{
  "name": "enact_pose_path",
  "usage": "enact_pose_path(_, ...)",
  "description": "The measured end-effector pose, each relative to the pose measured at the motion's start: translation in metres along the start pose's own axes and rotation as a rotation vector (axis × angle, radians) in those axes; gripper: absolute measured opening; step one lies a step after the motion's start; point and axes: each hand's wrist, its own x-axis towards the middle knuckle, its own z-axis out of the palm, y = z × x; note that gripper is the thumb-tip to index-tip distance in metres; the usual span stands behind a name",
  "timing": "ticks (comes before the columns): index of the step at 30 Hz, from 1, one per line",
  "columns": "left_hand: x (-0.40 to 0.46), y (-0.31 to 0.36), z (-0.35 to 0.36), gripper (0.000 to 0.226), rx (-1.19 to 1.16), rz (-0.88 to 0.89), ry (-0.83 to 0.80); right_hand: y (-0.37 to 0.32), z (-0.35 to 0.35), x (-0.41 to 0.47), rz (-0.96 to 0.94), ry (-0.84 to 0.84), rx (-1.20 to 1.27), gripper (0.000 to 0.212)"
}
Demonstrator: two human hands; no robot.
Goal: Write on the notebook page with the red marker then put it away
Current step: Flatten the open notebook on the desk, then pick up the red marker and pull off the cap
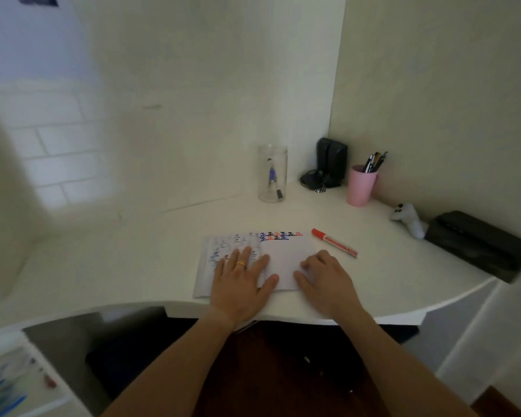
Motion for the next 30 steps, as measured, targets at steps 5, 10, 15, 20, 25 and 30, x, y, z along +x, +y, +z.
enact_pose_path(5, 0.002, 0.002, -0.003, 0.071, 0.018, -0.039, -0.102, 0.001, 0.001, -0.001, 0.006, 0.008, 0.012, 0.039)
enact_pose_path(10, 0.008, -0.001, 0.000, 0.072, 0.049, -0.052, -0.143, 0.014, 0.008, 0.013, 0.017, 0.115, 0.070, 0.038)
enact_pose_path(15, 0.013, 0.001, 0.001, 0.073, 0.071, -0.061, -0.179, 0.045, 0.001, 0.053, 0.086, 0.300, -0.152, 0.038)
enact_pose_path(20, 0.021, 0.007, -0.005, 0.075, 0.069, -0.087, -0.263, 0.055, 0.001, 0.075, 0.154, 0.165, -0.407, 0.034)
enact_pose_path(25, 0.049, 0.001, -0.025, 0.062, 0.011, -0.033, -0.212, 0.031, 0.005, 0.084, 0.099, 0.237, -0.206, 0.026)
enact_pose_path(30, 0.110, -0.021, -0.027, 0.049, -0.173, 0.029, 0.120, -0.004, 0.009, 0.111, -0.046, 0.304, 0.261, 0.015)
